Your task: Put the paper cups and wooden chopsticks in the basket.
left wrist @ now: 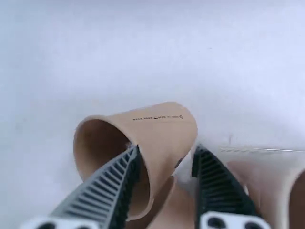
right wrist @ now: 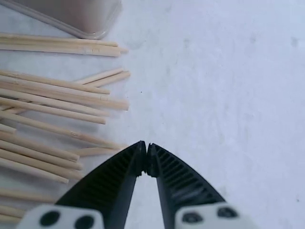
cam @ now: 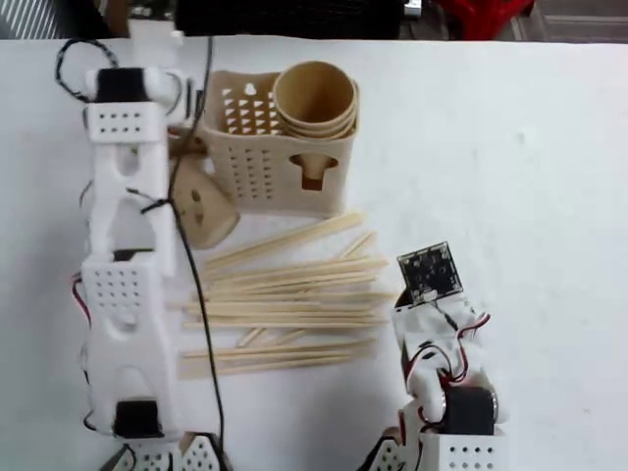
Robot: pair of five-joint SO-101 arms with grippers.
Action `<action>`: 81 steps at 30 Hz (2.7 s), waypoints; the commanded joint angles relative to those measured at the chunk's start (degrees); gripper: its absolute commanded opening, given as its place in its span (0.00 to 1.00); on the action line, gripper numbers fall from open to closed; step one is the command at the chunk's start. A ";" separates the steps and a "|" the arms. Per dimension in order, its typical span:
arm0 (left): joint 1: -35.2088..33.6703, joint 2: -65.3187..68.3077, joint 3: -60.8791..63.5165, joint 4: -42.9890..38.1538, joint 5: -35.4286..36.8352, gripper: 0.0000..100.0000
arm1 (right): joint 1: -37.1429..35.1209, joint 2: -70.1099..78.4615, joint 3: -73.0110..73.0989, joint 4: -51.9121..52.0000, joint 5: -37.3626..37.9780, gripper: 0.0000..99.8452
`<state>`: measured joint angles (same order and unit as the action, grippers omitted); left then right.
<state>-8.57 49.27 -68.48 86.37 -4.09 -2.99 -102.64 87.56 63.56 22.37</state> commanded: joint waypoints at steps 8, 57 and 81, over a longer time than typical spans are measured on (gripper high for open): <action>2.15 2.68 -3.08 -2.81 -3.16 0.02 | 0.48 -0.57 -0.62 -0.31 0.35 0.02; -1.63 -15.96 -20.66 16.26 -10.73 0.02 | 0.48 -0.57 -0.70 -0.31 0.35 0.02; 32.92 -43.82 19.69 8.53 -17.67 0.02 | 0.48 -0.57 -0.70 -0.31 0.35 0.02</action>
<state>22.11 1.80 -48.35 96.48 -20.35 -3.08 -102.64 87.56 63.56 22.37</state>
